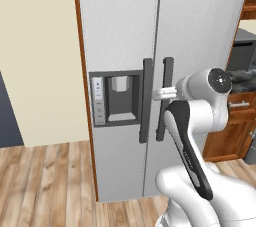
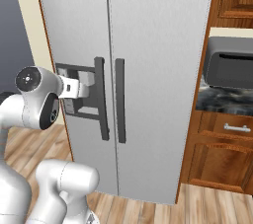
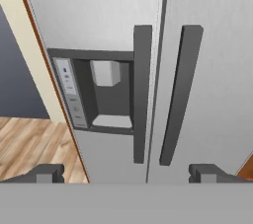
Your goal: Retrieve the steak from the fridge and place it on the saucepan with marinade on the stove.
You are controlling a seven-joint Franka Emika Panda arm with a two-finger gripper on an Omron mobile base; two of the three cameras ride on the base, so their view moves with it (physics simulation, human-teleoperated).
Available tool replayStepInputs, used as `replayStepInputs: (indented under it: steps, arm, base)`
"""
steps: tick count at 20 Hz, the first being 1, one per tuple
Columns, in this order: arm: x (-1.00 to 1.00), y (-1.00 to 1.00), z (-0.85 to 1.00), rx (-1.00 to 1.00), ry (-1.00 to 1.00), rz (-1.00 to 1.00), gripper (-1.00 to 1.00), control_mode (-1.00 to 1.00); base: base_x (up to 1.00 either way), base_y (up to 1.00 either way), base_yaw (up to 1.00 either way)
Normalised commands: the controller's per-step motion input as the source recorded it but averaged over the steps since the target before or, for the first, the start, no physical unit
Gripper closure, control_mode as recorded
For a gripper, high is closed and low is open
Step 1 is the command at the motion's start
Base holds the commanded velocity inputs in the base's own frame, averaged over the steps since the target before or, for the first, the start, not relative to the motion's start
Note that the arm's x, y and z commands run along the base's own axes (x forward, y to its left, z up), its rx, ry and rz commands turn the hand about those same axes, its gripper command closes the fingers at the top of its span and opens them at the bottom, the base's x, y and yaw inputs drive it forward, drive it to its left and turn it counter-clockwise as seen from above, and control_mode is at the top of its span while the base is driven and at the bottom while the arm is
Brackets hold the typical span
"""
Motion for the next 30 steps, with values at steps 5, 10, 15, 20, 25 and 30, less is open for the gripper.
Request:
replayStepInputs:
  steps: [5,10,15,20,25,30]
  arm:
    - [0.31,-0.04,-0.06,0.0,0.0,-0.02,-1.0,-1.0]
    - [0.32,0.0,-0.01,0.0,0.0,-0.02,-1.0,-1.0]
    - [0.28,-0.1,0.0,0.0,0.0,-0.02,-1.0,-1.0]
    - [0.28,-0.1,0.0,0.0,0.0,-0.01,-1.0,-1.0]
    - [0.32,-0.01,-0.06,0.0,0.0,0.0,-1.0,-1.0]
    - [0.34,0.0,-0.15,0.0,0.0,0.0,-1.0,-1.0]
  base:
    - [0.0,0.0,0.0]
    - [0.0,0.0,0.0]
    - [0.0,0.0,0.0]
    - [0.0,0.0,0.0]
    - [0.0,0.0,0.0]
    - [0.0,0.0,0.0]
